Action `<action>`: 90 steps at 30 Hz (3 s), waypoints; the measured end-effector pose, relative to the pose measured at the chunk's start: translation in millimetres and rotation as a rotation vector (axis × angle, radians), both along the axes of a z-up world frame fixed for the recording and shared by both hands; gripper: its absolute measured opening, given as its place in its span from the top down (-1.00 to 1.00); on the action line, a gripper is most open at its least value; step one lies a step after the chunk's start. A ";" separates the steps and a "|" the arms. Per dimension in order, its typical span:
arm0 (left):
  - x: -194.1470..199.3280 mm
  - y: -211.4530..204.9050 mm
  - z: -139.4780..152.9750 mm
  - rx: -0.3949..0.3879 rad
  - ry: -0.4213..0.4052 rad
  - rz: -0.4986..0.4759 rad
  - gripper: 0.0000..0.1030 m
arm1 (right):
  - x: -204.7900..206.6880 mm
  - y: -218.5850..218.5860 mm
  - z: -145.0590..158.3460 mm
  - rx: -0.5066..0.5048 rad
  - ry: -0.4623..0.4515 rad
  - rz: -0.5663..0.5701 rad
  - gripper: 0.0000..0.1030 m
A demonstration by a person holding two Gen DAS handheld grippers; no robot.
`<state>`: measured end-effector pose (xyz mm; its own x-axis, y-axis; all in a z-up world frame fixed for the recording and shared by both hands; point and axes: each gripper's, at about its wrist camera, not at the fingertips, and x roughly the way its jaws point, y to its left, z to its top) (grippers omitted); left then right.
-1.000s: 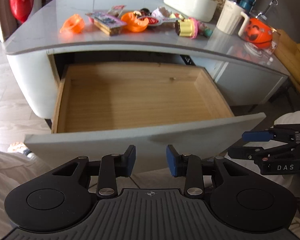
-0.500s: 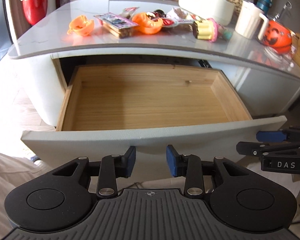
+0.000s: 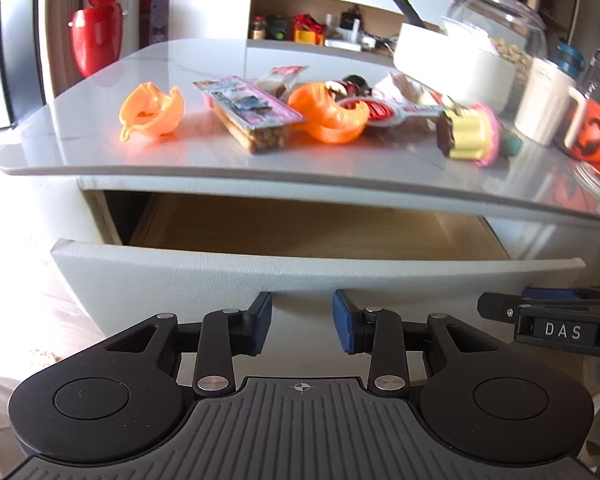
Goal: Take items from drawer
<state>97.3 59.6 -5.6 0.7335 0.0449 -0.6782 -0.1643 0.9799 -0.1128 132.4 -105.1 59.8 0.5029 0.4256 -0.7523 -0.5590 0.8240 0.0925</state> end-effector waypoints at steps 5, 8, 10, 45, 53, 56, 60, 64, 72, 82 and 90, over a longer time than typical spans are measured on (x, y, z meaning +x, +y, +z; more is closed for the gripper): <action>22.5 0.3 -2.8 0.005 -0.026 0.042 0.27 | 17.4 16.3 -5.3 -0.019 -0.060 -0.019 0.03; 33.7 3.9 -3.0 -0.002 -0.031 0.049 0.27 | 24.6 26.2 -8.1 -0.037 -0.092 -0.023 0.03; 39.2 5.7 -3.2 -0.006 -0.032 0.054 0.26 | 30.1 31.5 -9.2 -0.043 -0.100 -0.027 0.03; 33.8 -32.2 -19.2 0.081 -0.115 -0.059 0.02 | 8.4 -77.2 -5.7 0.136 0.058 -0.205 -0.03; 34.8 -37.8 -20.6 0.090 -0.118 -0.064 -0.20 | 0.1 -71.2 -4.8 0.096 0.005 -0.179 -0.03; 38.3 -41.1 -24.1 0.053 -0.131 -0.113 -0.75 | -4.6 -68.7 -1.5 0.101 -0.015 -0.158 -0.03; 34.8 -36.6 -21.0 0.018 -0.126 -0.109 -0.72 | -15.4 -67.0 5.9 0.124 -0.040 -0.128 -0.03; 3.8 -26.7 8.8 0.037 -0.087 -0.028 -0.50 | -30.7 -76.2 16.3 0.172 -0.019 -0.141 -0.05; -102.3 -27.5 21.8 0.131 -0.090 -0.018 -0.50 | -86.9 -74.6 24.7 0.219 -0.036 -0.031 -0.17; -106.0 -39.5 17.4 0.158 -0.069 -0.053 -0.50 | -87.3 -52.8 1.2 0.154 -0.026 0.025 -0.18; -104.4 -43.2 13.5 0.162 -0.050 -0.073 -0.50 | -92.3 -52.6 1.2 0.142 -0.045 0.042 -0.18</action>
<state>-7.1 16.3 7.9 0.7713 0.0963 -0.6291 -0.0905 0.9950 0.0414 40.2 -157.7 60.9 0.5144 0.5477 -0.6599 -0.5990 0.7801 0.1806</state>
